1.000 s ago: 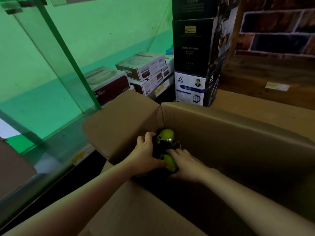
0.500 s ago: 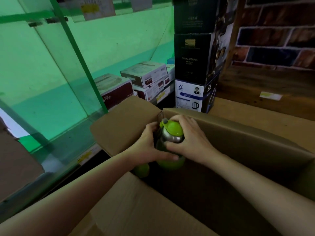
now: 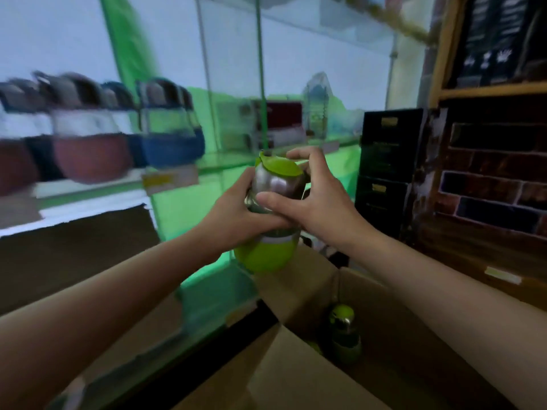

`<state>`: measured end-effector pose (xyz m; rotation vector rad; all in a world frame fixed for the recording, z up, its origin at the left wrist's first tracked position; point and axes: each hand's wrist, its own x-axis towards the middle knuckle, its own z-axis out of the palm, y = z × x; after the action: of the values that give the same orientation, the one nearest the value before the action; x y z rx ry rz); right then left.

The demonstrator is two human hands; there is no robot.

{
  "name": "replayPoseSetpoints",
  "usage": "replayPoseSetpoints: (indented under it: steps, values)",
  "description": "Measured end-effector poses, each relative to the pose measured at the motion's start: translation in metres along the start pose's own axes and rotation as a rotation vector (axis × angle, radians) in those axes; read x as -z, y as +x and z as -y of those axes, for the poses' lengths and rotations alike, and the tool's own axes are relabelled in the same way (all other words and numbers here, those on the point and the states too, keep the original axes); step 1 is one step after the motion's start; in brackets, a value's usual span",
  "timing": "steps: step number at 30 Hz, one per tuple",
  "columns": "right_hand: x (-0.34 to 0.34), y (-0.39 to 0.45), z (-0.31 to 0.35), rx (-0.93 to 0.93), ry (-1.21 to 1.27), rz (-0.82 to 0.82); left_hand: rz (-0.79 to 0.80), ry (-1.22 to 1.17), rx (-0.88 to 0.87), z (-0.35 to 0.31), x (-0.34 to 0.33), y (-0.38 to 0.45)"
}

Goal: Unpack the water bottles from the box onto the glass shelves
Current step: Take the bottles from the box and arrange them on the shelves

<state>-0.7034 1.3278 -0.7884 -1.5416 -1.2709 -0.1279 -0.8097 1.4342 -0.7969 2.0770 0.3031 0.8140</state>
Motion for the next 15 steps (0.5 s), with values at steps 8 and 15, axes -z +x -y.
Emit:
replayPoseSetpoints:
  steps: [8, 15]
  values:
    - [-0.091, 0.045, 0.162, 0.207, 0.202, 0.06, -0.144, 0.049, 0.019, -0.058, 0.186, -0.056]
    - [-0.198, 0.069, 0.283, 0.346, 0.342, 0.21, -0.206, 0.163, 0.04, -0.092, 0.337, -0.134]
